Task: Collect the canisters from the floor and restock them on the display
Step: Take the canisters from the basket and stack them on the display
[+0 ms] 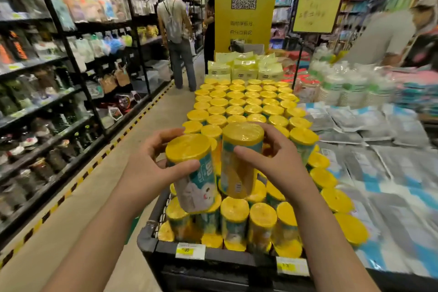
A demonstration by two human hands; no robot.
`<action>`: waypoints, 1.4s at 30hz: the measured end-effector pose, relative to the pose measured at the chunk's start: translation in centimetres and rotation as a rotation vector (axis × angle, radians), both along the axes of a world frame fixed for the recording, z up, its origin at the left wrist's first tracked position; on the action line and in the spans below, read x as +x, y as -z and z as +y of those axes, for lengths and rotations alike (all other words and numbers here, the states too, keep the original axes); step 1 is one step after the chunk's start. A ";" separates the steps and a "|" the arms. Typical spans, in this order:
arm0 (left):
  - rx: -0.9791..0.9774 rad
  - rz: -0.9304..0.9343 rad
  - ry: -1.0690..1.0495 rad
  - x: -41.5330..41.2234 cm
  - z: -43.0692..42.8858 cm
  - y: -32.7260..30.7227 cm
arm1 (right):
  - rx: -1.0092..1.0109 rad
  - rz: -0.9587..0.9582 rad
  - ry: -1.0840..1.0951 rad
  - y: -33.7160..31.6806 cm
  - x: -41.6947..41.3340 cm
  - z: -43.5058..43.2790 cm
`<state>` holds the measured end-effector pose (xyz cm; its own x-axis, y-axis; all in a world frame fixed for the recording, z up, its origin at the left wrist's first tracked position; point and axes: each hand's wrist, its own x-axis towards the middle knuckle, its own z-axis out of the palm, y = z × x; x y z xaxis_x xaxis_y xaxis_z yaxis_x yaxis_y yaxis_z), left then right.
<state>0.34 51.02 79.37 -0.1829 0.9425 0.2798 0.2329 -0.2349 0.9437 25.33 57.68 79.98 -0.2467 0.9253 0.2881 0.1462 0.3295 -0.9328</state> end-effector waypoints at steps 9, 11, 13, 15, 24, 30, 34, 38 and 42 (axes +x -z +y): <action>-0.052 0.060 0.028 6.2 5.9 0.7 | -0.015 -0.002 0.069 1.9 6.8 4.6; -0.038 0.065 0.013 7.3 6.9 1.2 | -0.022 -0.004 0.067 2.3 7.4 5.7; -0.038 0.074 -0.006 8.0 7.8 1.5 | -0.018 -0.027 0.068 2.7 7.6 6.6; -0.048 0.131 -0.025 8.1 8.7 2.0 | -0.029 -0.051 0.071 3.2 7.6 7.2; -0.085 0.424 -0.023 6.7 13.6 3.9 | -0.061 -0.091 0.113 4.3 7.1 8.6; -0.097 0.502 0.042 5.9 15.8 5.1 | -0.075 -0.119 0.149 5.0 6.5 9.3; -0.076 0.603 0.091 5.5 16.2 5.6 | -0.093 -0.135 0.168 5.6 6.6 9.5; -0.039 0.741 0.124 5.0 16.2 6.3 | -0.097 -0.163 0.180 5.9 6.4 9.7; 0.008 0.883 0.138 5.0 16.1 6.5 | -0.075 -0.199 0.166 6.0 6.1 10.0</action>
